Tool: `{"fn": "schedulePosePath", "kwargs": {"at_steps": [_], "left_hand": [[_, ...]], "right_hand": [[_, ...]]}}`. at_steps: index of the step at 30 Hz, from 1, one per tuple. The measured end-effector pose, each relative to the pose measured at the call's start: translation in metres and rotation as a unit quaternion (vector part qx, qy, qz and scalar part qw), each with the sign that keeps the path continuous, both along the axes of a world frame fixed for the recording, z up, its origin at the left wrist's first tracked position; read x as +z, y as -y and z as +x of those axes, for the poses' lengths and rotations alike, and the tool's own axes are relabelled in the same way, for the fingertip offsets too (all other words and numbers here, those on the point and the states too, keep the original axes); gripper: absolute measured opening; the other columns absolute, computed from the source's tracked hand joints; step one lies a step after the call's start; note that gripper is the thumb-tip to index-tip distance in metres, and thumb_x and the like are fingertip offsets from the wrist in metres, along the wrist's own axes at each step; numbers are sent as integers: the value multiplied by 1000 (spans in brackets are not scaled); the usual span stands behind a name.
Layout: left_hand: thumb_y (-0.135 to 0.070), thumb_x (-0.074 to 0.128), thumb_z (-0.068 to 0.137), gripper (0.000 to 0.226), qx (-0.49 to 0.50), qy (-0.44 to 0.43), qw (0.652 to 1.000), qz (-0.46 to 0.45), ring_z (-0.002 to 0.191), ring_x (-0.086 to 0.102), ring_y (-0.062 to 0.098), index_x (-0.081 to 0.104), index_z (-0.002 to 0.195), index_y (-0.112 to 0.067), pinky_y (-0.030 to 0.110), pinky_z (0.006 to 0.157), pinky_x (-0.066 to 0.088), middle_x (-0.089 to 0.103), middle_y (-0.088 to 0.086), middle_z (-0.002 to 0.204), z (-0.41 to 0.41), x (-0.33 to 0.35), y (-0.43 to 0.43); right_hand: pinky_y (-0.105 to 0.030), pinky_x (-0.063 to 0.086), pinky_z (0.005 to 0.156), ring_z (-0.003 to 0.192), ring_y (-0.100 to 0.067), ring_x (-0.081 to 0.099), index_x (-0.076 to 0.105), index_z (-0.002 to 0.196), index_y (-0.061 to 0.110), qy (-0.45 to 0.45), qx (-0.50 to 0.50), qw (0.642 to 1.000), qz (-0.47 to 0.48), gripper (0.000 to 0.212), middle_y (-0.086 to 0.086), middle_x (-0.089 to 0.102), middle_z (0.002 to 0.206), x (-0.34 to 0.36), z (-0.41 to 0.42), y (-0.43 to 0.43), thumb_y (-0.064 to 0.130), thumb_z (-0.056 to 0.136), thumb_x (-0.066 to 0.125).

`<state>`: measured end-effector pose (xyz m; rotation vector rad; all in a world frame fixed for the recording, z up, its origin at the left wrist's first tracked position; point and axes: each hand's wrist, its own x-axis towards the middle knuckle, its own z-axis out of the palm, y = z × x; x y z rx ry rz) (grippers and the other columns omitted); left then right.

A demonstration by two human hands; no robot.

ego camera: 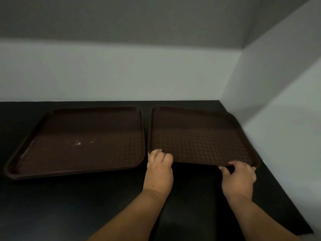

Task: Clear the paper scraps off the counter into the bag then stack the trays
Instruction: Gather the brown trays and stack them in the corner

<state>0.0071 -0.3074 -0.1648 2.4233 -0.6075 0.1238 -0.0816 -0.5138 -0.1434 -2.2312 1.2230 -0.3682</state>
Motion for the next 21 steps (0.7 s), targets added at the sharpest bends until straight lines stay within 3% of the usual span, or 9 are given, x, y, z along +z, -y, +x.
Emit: {"fn": "schedulePosePath", "kwargs": {"at_steps": [4, 10, 15, 21], "left_hand": [[0, 69, 77, 23, -11, 80, 997, -11, 107, 47, 17, 67, 90, -19, 57, 111, 38, 58, -5, 91, -8, 23, -39], [-6, 63, 80, 14, -5, 191, 982, 7, 105, 48, 23, 69, 88, -16, 54, 112, 37, 62, 1, 88, 28, 81, -130], [-16, 65, 89, 8, 71, 140, 987, 35, 111, 47, 25, 68, 96, -15, 50, 98, 47, 63, 0, 94, 39, 91, -236], [-23, 60, 95, 17, 152, 56, 986, 41, 125, 40, 17, 66, 111, -24, 37, 107, 37, 58, -8, 113, 27, 77, -332]], "right_hand": [[-52, 26, 118, 145, -34, 21, 61, 125, 17, 15, -5, 1000, 23, 39, -10, 47, 144, 9, -19, -34, 32, 90, 69], [-49, 36, 110, 137, -29, 30, 64, 119, 23, 51, 38, 997, 43, 38, -2, 53, 130, 49, 11, -115, 42, 86, 70], [-44, 39, 111, 135, -20, 36, 65, 113, 24, 71, 138, 988, 5, 34, 4, 54, 121, 70, 48, -194, 41, 84, 72], [-33, 34, 110, 133, -18, 33, 66, 112, 24, 60, 221, 973, -26, 23, 5, 55, 118, 56, 74, -275, 35, 91, 66]]}}
